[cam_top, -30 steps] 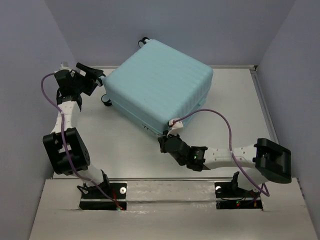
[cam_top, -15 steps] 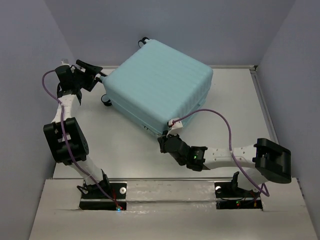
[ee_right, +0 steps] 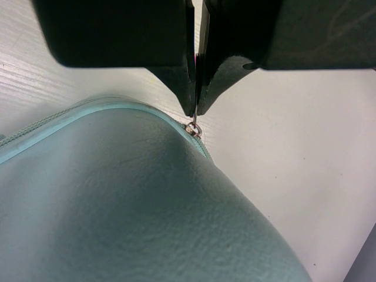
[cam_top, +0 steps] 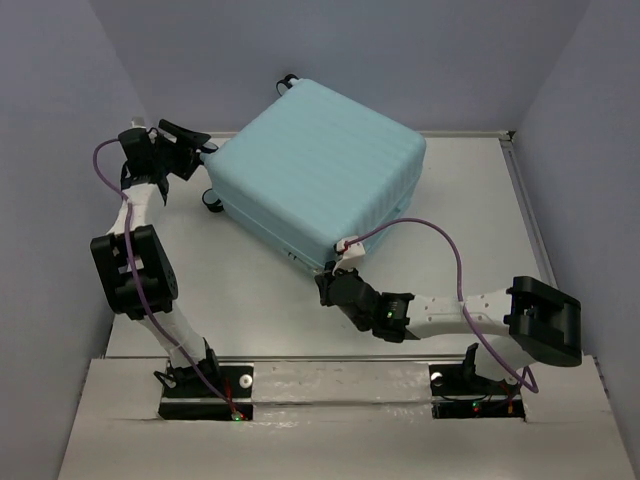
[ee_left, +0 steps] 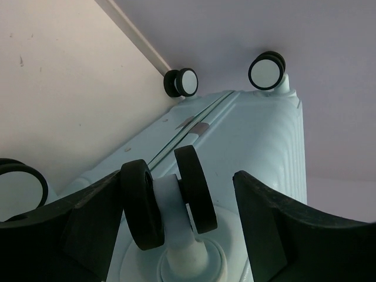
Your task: Pack the luggage
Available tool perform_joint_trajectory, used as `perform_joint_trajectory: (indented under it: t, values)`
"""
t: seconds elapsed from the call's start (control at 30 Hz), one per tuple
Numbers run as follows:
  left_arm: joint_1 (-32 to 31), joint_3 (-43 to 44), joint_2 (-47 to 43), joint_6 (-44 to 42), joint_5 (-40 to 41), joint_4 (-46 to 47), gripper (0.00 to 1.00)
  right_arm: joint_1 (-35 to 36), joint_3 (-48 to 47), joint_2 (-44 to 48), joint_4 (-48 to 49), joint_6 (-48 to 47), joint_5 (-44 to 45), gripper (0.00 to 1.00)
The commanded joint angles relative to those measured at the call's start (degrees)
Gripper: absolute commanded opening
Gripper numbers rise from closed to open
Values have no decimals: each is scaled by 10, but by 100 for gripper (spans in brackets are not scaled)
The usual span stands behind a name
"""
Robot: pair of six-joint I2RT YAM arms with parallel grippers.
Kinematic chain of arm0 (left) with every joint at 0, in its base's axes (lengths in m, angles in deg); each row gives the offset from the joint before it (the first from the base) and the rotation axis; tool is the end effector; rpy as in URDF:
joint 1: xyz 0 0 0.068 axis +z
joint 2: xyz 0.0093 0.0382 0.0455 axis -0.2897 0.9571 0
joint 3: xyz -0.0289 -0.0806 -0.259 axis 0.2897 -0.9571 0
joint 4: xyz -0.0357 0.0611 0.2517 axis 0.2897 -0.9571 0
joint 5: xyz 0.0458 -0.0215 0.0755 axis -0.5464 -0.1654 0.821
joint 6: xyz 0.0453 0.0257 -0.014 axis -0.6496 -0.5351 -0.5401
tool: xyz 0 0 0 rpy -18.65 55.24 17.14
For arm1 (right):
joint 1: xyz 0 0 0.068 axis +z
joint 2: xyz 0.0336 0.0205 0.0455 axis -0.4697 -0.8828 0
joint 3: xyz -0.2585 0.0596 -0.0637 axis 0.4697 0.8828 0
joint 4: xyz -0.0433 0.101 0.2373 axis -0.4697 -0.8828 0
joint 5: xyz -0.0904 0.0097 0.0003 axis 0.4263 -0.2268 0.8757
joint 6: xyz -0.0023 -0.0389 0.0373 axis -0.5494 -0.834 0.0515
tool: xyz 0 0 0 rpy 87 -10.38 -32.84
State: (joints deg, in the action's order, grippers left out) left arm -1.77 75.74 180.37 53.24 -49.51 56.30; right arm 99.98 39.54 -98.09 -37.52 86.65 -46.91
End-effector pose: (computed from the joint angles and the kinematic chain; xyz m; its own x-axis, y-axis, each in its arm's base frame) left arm 0.4123 0.0922 0.3001 -0.3388 -0.8037 -0.4892 -0.0275 0.5282 -0.8487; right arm 0.1163 0.2880 0.2168 -0.4469 0.1360 -0.8842 -0.4046 0.8508 0.3354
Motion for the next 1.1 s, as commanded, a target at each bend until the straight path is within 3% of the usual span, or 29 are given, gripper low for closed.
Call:
perform_joint_trajectory:
  t: [0.0, 0.17, 0.3, 0.37, 0.4, 0.5, 0.83, 1.07]
  values:
    - [-7, 36, 0, 13, -22, 28, 82, 12, -8, -1, 39, 6, -45, 7]
    - [-11, 45, 11, 20, -21, 28, 72, 12, -8, -4, 40, 7, -48, 7]
    - [-11, 48, 18, 23, -17, 30, 58, 12, -8, -5, 44, 7, -50, 7]
    - [-11, 49, 20, 23, -15, 31, 39, 12, -8, -5, 44, 6, -51, 7]
    - [-11, 48, 19, 24, -12, 34, 25, 12, -8, -6, 44, 5, -50, 7]
    - [-11, 38, 11, 25, -9, 53, 6, 12, -7, -2, 45, 4, -50, 7]
    - [-40, -105, -98, -12, 39, 138, 6, -14, -2, 41, 45, -23, -68, 7]
    - [-142, -239, -197, -2, 71, 171, 6, -67, 10, 84, 30, -51, -78, 7]
